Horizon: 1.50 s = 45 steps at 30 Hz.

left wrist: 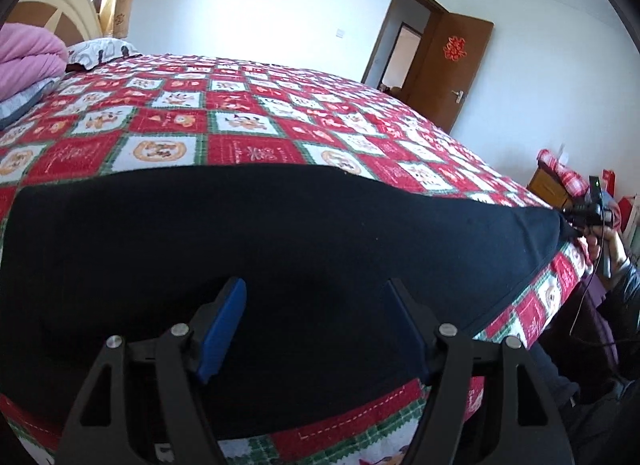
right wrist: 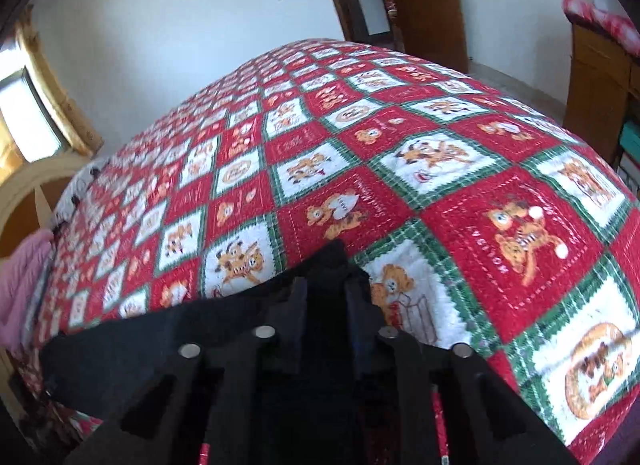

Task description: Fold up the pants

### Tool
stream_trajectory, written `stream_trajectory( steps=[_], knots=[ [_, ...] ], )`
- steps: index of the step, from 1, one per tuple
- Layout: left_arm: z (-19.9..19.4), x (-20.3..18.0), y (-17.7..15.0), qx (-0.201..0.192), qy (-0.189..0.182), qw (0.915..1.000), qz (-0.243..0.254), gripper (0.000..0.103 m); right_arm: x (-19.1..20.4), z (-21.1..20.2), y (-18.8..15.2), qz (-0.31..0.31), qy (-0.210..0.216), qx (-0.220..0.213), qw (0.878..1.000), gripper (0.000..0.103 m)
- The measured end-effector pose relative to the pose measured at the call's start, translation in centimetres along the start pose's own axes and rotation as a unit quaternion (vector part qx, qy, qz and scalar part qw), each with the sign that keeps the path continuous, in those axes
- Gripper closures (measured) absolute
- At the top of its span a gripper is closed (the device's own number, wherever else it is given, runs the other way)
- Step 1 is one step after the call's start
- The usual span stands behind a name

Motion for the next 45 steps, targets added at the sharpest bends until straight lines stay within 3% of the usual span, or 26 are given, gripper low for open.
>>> stream_trajectory(
  steps=[2, 10, 11, 13, 14, 15, 18, 24, 28, 29, 30, 31, 40, 43, 45],
  knots=[
    [0.3, -0.3, 0.0, -0.005, 0.004, 1.0, 0.001, 0.025, 0.3, 0.0, 0.2, -0.01, -0.007, -0.01, 1.0, 0.098],
    [0.7, -0.9, -0.2, -0.012, 0.02, 0.9996, 0.013, 0.02, 2.2, -4.5, 1.9, -0.039, -0.018, -0.117, 0.992, 0.098],
    [0.7, -0.9, -0.2, -0.013, 0.019, 0.9996, 0.013, 0.019, 2.3, -3.7, 2.4, -0.043, -0.029, -0.109, 0.993, 0.098],
    [0.6, -0.9, -0.2, -0.014, 0.018, 0.9997, 0.012, 0.019, 2.2, -1.7, 3.3, -0.04, -0.055, -0.07, 0.995, 0.085],
    [0.6, -0.8, -0.3, -0.015, 0.017, 0.9997, 0.011, 0.019, 1.8, -0.4, 3.6, -0.035, -0.079, -0.044, 0.995, 0.068],
    [0.6, -0.8, -0.3, -0.017, 0.014, 0.9997, 0.009, 0.019, 1.5, 0.0, 3.4, -0.032, -0.089, -0.039, 0.995, 0.062],
    [0.6, -0.9, -0.3, -0.019, 0.015, 0.9996, 0.012, 0.019, -0.1, -1.3, 1.7, -0.007, -0.068, -0.052, 0.996, 0.061],
    [1.2, -2.1, -0.5, -0.018, 0.047, 0.998, 0.038, 0.01, -1.3, -3.9, -3.0, 0.012, -0.07, -0.039, 0.997, 0.061],
    [1.3, -2.4, -0.7, -0.02, 0.062, 0.9969, 0.045, 0.008, -1.9, -3.0, -3.8, 0.035, -0.033, -0.024, 0.999, 0.061],
    [1.3, -2.3, -0.7, -0.021, 0.06, 0.997, 0.043, 0.008, -2.1, -2.8, -3.8, 0.041, -0.03, -0.028, 0.998, 0.068],
    [1.2, -2.1, -0.8, -0.023, 0.056, 0.9973, 0.041, 0.008, -2.1, -2.8, -3.9, 0.043, -0.027, -0.036, 0.998, 0.088],
    [1.1, -2.0, -0.8, -0.024, 0.053, 0.9974, 0.041, 0.008, -1.7, -2.7, -3.9, 0.037, -0.023, -0.038, 0.998, 0.094],
    [1.3, -2.1, -1.1, -0.029, 0.055, 0.9968, 0.051, 0.008, 0.9, -6.8, -5.3, 0.013, -0.017, -0.091, 0.996, 0.098],
    [1.2, -2.0, -1.0, -0.031, 0.051, 0.997, 0.049, 0.008, -0.1, -5.4, -5.4, 0.022, -0.048, -0.079, 0.995, 0.098],
    [1.2, -1.9, -1.0, -0.031, 0.049, 0.9971, 0.049, 0.008, -1.4, -3.7, -5.4, 0.039, -0.04, -0.053, 0.997, 0.097]
  ],
)
Point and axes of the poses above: each gripper's, at about its wrist camera, not at the fingertips, and z roughly the way its jaws point, x to its left, y to its top, the point moved 2 cm from there along z, roughly the way its jaws point, and after that the axes turned 14 degrees about x, right-handed, at the moved point
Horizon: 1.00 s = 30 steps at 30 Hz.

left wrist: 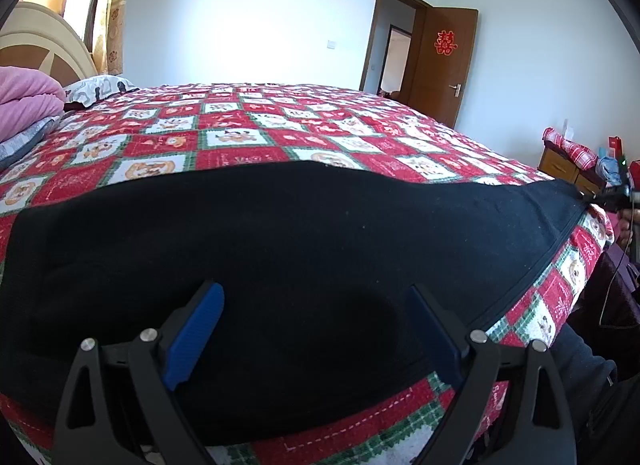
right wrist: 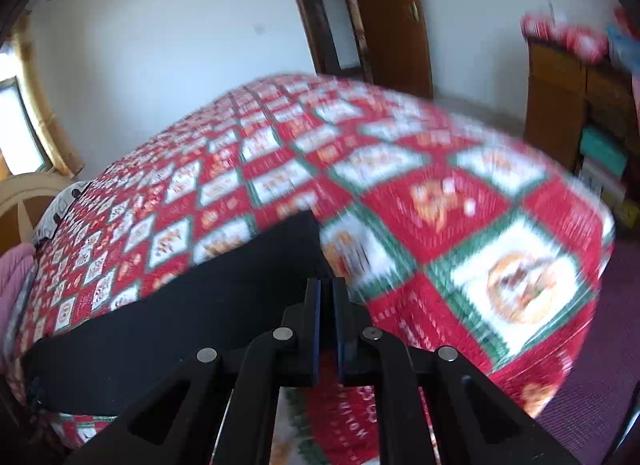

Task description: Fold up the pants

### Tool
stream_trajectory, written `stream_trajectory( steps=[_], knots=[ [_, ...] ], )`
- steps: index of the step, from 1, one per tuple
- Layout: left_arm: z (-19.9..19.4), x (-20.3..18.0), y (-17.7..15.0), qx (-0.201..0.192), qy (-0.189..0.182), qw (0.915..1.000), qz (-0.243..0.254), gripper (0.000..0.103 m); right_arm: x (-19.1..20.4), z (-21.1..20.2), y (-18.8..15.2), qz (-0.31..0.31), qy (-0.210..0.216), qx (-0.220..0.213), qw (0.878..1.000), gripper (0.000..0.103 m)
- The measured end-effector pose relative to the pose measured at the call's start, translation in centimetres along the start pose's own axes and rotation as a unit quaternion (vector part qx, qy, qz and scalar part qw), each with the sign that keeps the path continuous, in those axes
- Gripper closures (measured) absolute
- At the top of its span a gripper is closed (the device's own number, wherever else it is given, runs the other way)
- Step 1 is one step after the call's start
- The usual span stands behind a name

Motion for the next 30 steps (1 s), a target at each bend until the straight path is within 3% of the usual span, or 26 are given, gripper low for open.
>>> stream_trajectory(
  steps=[4, 7, 13, 16, 18, 21, 24, 30],
  knots=[
    [-0.1, 0.0, 0.1, 0.002, 0.004, 1.0, -0.002, 0.008, -0.1, 0.3, 0.1, -0.007, -0.009, 0.005, 1.0, 0.094],
    [-0.6, -0.2, 0.7, 0.002, 0.025, 0.9996, -0.015, 0.008, -0.1, -0.5, 0.0, -0.002, -0.027, -0.006, 1.0, 0.08],
    [-2.5, 0.2, 3.2, -0.05, 0.038, 0.9969, -0.047, 0.004, 4.5, -2.0, -0.3, -0.05, -0.073, -0.04, 0.995, 0.069],
    [-1.1, 0.4, 4.4, -0.035, 0.046, 0.9969, -0.052, 0.004, 9.5, -1.2, -0.5, -0.095, -0.017, -0.026, 0.995, 0.067],
    [-0.3, 0.5, 4.4, -0.025, 0.05, 0.9969, -0.055, 0.004, 13.9, 0.4, -0.8, -0.134, 0.049, 0.01, 0.99, 0.067],
    [0.6, 0.7, 3.6, -0.014, 0.051, 0.9969, -0.058, 0.004, 21.1, 3.5, -1.7, -0.177, 0.147, 0.072, 0.97, 0.067],
    [1.4, 0.5, 2.7, -0.005, 0.064, 0.9968, -0.047, 0.004, 28.9, 6.9, -3.0, -0.213, 0.237, 0.147, 0.937, 0.067],
    [2.0, -0.6, 2.2, -0.014, 0.091, 0.9956, -0.019, 0.0, 43.0, 13.0, -5.4, -0.253, 0.323, 0.267, 0.872, 0.067]
  ],
)
Point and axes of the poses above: each gripper's, at about its wrist camera, not at the fingertips, and z roughly the way its jaws point, x to its left, y to its top, the point moved 2 cm from there along z, roughly the way its jaws point, and after that the axes turned 14 degrees about x, right-handed, at the moved point
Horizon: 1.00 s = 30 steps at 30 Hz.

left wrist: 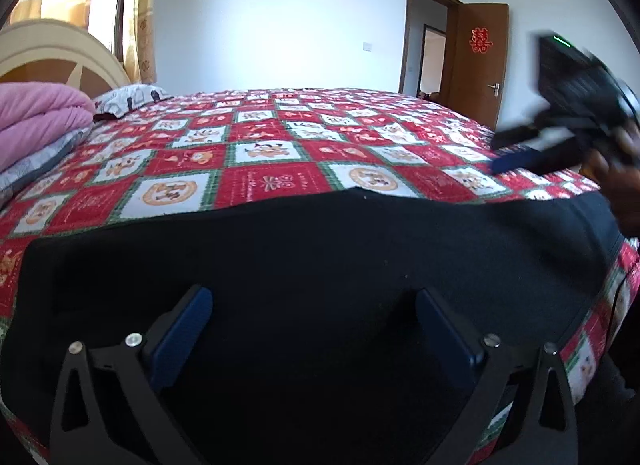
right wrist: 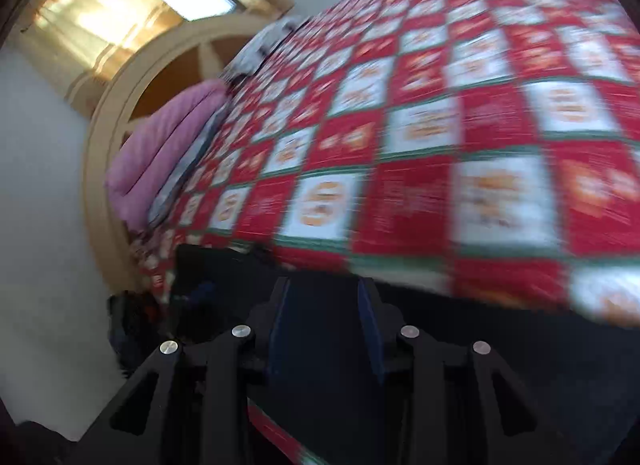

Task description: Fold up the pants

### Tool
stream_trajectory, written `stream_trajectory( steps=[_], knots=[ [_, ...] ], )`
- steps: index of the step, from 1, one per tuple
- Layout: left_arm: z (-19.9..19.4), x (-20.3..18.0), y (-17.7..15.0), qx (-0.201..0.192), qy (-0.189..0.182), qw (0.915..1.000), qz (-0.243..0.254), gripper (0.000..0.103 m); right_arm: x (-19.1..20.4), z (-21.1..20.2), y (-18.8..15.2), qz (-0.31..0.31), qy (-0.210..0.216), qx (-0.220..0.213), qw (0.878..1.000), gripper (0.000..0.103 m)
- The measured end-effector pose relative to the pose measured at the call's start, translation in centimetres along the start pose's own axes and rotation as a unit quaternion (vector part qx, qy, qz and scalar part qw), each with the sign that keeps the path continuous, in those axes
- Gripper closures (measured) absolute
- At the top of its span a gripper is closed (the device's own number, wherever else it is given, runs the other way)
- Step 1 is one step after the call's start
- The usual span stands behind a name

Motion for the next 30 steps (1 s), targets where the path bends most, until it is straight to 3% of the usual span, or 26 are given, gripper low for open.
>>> stream_trajectory(
  steps=[3, 11, 13, 14, 15, 17, 21, 23, 26, 28, 30],
  knots=[
    [0.1, 0.0, -0.3, -0.009, -0.001, 1.0, 0.004, 0.0, 1.8, 3.9, 2.9, 0.004, 0.032, 0.038, 0.999, 0.067],
    [0.2, 0.1, -0.4, -0.022, -0.008, 0.9997, 0.001, 0.0, 4.6, 10.6, 6.4, -0.005, 0.034, 0.112, 0.993, 0.067],
    [0.1, 0.1, -0.4, -0.024, -0.009, 0.9997, 0.0, 0.0, 4.7, 11.6, 6.6, -0.001, 0.033, 0.131, 0.991, 0.074],
    [0.1, 0.1, -0.4, -0.025, -0.009, 0.9996, 0.0, 0.0, 4.7, 12.1, 6.5, 0.0, 0.03, 0.14, 0.99, 0.086],
    [0.1, 0.1, -0.4, -0.026, -0.009, 0.9996, 0.0, 0.0, 4.8, 12.3, 6.5, 0.0, 0.029, 0.14, 0.99, 0.096],
    [0.1, 0.0, -0.5, -0.027, -0.007, 0.9996, 0.0, 0.0, 4.7, 12.1, 6.5, 0.0, 0.036, 0.133, 0.99, 0.098],
    [0.1, 0.0, -0.5, -0.029, -0.005, 0.9996, 0.001, 0.0, 6.6, 9.0, 6.9, -0.028, 0.047, 0.067, 0.996, 0.1],
    [0.1, -0.1, -0.5, -0.029, -0.002, 0.9996, 0.002, 0.0, 7.3, 8.6, 7.0, -0.041, 0.03, 0.05, 0.997, 0.101],
    [0.1, -0.2, -0.6, -0.028, 0.005, 0.9996, 0.005, 0.0, 6.4, 10.7, 7.1, -0.046, -0.045, 0.06, 0.996, 0.101],
    [0.1, -0.2, -0.6, -0.028, 0.005, 0.9996, 0.005, 0.0, 5.3, 12.0, 6.9, -0.042, -0.054, 0.072, 0.995, 0.1],
    [0.1, -0.2, -0.6, -0.028, 0.004, 0.9996, 0.005, 0.0, 5.1, 11.7, 6.6, -0.048, -0.051, 0.056, 0.996, 0.099]
  ],
)
Point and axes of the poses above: each gripper's, at about its wrist camera, not at the fingertips, and z roughly the way its jaws point, x to its left, y to its top, the point moved 2 cm from there along z, roughly the way its jaws point, and after that the axes turned 14 degrees about x, right-handed, at the moved point
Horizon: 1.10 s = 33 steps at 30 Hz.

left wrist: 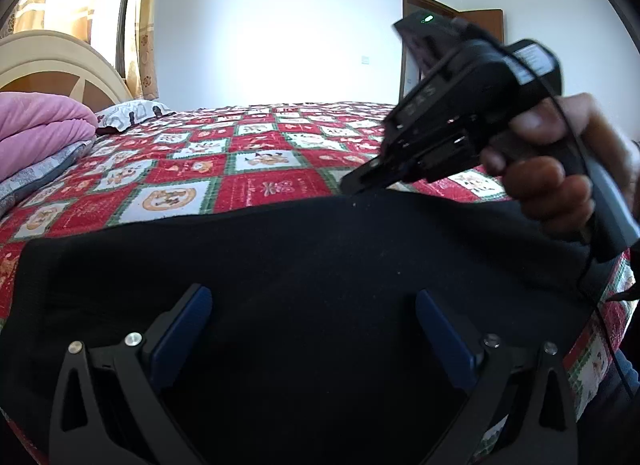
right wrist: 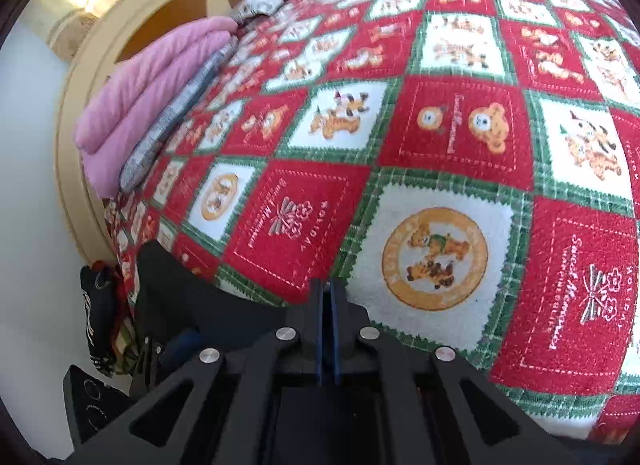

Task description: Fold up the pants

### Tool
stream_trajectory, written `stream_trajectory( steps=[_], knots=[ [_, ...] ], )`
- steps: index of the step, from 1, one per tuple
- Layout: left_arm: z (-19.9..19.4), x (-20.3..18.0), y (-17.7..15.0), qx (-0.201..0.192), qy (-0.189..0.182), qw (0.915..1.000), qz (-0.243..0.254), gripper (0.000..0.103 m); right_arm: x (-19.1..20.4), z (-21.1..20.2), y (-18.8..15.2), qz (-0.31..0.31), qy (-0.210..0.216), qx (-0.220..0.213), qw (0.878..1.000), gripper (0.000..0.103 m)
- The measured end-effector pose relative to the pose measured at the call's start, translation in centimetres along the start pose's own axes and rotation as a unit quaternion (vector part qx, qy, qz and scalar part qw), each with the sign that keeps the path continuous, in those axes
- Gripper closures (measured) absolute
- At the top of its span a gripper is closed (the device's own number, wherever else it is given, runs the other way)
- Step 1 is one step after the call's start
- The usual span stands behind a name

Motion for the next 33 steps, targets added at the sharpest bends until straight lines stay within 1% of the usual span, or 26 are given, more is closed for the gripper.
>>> stream_trajectory(
  steps=[2, 4, 6, 8, 9, 10, 11, 13, 15, 17, 18, 19, 20, 21, 22, 25, 30, 33],
  knots=[
    [0.0, 0.0, 0.0, 0.001, 0.0, 1.0, 0.0, 0.0, 0.2, -1.4, -0.7, 0.0, -0.028, -0.013, 1.0, 0.098],
    [0.0, 0.0, 0.0, 0.001, 0.001, 1.0, 0.0, 0.0, 0.7, -3.3, -2.1, -0.017, -0.05, -0.035, 0.998, 0.093],
    [0.1, 0.0, 0.1, 0.001, 0.001, 1.0, 0.0, 0.0, 0.9, -5.7, -4.2, -0.032, -0.078, -0.058, 0.995, 0.074],
    [0.2, 0.0, 0.1, 0.001, 0.001, 1.0, 0.0, 0.0, 1.0, -7.5, -6.5, -0.043, -0.105, -0.076, 0.991, 0.065],
    [0.2, 0.1, 0.1, 0.001, 0.001, 1.0, 0.0, 0.0, 1.1, -8.3, -8.2, -0.051, -0.122, -0.085, 0.988, 0.064],
    [0.2, 0.1, 0.1, 0.002, 0.002, 1.0, 0.0, 0.0, 1.2, -8.4, -8.9, -0.056, -0.132, -0.086, 0.986, 0.064],
    [0.2, 0.1, 0.1, 0.003, 0.002, 1.0, 0.0, 0.0, 1.3, -8.4, -10.5, -0.065, -0.154, -0.085, 0.982, 0.064],
    [0.2, -0.1, 0.2, 0.007, 0.007, 0.9999, 0.001, 0.0, 1.2, -7.9, -12.5, -0.073, -0.189, -0.074, 0.977, 0.064],
    [0.2, -0.1, 0.2, 0.011, 0.012, 0.9999, 0.001, 0.0, 0.7, -6.7, -14.8, -0.076, -0.239, -0.057, 0.966, 0.064],
    [0.1, -0.2, 0.2, 0.014, 0.013, 0.9998, 0.0, 0.0, 0.2, -5.6, -16.5, -0.074, -0.265, -0.043, 0.96, 0.064],
    [0.1, -0.2, 0.1, 0.016, 0.013, 0.9998, -0.001, 0.0, -0.1, -4.8, -17.6, -0.077, -0.284, -0.031, 0.955, 0.063],
    [0.1, -0.2, 0.1, 0.016, 0.014, 0.9998, -0.001, 0.0, 0.0, -4.5, -18.5, -0.086, -0.294, -0.038, 0.951, 0.06],
    [0.0, -0.2, 0.0, 0.017, 0.015, 0.9997, -0.001, 0.0, 0.3, -4.5, -19.4, -0.097, -0.311, -0.054, 0.944, 0.051],
    [0.0, -0.3, 0.0, 0.018, 0.016, 0.9997, -0.001, 0.0, 0.2, -4.2, -20.3, -0.1, -0.331, -0.055, 0.937, 0.047],
    [0.0, -0.3, -0.1, 0.019, 0.017, 0.9997, -0.001, 0.0, 0.1, -4.2, -20.8, -0.096, -0.331, -0.054, 0.937, 0.047],
    [-0.1, -0.5, -0.2, 0.02, 0.022, 0.9996, 0.0, 0.0, -1.0, -4.7, -21.7, -0.073, -0.306, -0.058, 0.947, 0.045],
    [-0.4, -0.5, -0.3, 0.026, 0.024, 0.9994, -0.005, 0.0, -1.2, -4.7, -21.9, -0.071, -0.307, -0.064, 0.947, 0.043],
    [-0.6, -0.8, -0.7, 0.031, 0.034, 0.9989, -0.004, 0.0, -0.9, -4.7, -22.2, -0.077, -0.305, -0.06, 0.947, 0.042]
  ],
)
Point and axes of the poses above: each gripper's, at about its wrist camera, not at the fingertips, and z roughly the way its jaws point, x to its left, y to its top, the point moved 2 cm from there along z, roughly the way its jaws point, and after that the axes turned 14 degrees about x, right-handed, at the moved point
